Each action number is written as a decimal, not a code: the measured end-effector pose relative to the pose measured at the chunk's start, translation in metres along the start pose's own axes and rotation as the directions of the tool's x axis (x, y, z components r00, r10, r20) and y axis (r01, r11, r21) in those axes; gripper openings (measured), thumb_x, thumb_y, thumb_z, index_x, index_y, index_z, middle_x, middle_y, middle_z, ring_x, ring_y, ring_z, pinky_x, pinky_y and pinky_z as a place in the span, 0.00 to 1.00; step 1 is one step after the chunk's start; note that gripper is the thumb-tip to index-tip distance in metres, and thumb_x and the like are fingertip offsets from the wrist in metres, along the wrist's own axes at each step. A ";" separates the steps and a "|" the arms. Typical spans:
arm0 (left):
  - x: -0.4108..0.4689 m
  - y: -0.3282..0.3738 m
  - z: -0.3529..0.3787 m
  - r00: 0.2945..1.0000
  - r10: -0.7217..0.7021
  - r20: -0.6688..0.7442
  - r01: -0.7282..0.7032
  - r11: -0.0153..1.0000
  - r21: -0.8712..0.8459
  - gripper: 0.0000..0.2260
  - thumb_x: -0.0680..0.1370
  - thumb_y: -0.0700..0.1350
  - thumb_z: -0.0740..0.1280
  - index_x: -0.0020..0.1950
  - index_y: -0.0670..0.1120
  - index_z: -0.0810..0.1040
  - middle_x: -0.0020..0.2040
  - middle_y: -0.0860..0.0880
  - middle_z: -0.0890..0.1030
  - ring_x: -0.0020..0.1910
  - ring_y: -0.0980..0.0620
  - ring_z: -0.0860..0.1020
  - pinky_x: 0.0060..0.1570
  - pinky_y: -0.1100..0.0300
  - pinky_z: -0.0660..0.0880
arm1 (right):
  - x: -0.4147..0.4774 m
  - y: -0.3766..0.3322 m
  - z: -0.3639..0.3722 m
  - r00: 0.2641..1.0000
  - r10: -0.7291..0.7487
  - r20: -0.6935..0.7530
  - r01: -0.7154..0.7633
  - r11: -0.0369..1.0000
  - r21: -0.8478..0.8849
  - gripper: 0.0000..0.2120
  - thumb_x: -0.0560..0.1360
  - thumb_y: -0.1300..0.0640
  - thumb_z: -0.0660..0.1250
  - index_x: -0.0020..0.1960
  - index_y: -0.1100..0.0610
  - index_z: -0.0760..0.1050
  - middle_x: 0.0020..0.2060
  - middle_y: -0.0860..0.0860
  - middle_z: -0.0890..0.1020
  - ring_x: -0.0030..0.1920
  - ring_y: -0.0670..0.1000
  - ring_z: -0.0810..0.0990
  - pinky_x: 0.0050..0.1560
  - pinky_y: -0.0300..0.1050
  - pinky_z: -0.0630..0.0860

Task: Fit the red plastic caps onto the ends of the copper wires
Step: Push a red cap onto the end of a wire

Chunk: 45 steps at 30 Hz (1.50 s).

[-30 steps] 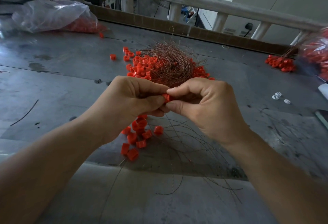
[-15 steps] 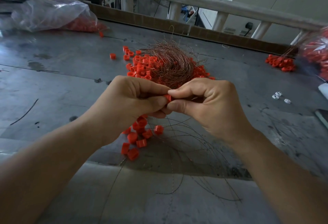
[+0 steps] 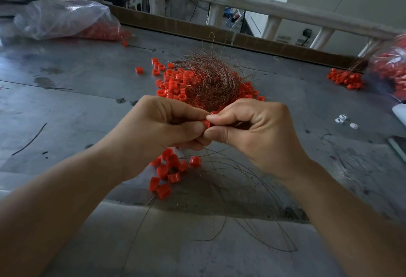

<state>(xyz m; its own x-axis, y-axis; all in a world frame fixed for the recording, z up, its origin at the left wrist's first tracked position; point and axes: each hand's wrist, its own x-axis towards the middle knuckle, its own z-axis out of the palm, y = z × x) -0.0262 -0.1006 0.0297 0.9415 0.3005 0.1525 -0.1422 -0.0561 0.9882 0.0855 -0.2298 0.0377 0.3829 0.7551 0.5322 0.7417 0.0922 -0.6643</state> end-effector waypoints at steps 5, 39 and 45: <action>0.000 0.000 0.000 1.000 0.000 0.009 0.000 1.000 -0.020 0.13 0.60 0.45 0.68 0.43 0.52 0.84 0.35 0.47 0.84 0.33 0.54 0.82 0.34 0.67 0.77 | 0.000 0.001 0.002 0.999 -0.038 -0.030 0.037 0.999 -0.027 0.11 0.62 0.58 0.74 0.43 0.60 0.81 0.35 0.50 0.80 0.38 0.47 0.80 0.40 0.36 0.78; -0.006 -0.007 0.007 0.971 0.182 0.153 -0.178 0.983 -0.038 0.27 0.66 0.56 0.72 0.63 0.60 0.70 0.43 0.44 0.83 0.39 0.49 0.83 0.39 0.63 0.78 | -0.003 -0.006 -0.004 0.972 -0.112 0.207 0.153 0.969 -0.196 0.05 0.71 0.60 0.67 0.43 0.62 0.76 0.38 0.42 0.69 0.39 0.41 0.72 0.41 0.30 0.70; -0.007 -0.007 0.009 0.971 0.177 0.162 -0.178 0.984 -0.008 0.26 0.66 0.59 0.71 0.63 0.65 0.70 0.43 0.46 0.83 0.39 0.50 0.83 0.39 0.63 0.78 | -0.004 -0.006 -0.006 0.967 -0.126 0.221 0.166 0.971 -0.173 0.04 0.70 0.62 0.68 0.43 0.63 0.77 0.39 0.42 0.70 0.39 0.41 0.72 0.40 0.32 0.71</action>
<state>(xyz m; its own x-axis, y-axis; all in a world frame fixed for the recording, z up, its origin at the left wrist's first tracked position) -0.0291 -0.1113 0.0216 0.9384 0.1273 0.3211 -0.3099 -0.1006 0.9454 0.0830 -0.2372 0.0431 0.1553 0.8622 0.4822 0.8789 0.1023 -0.4659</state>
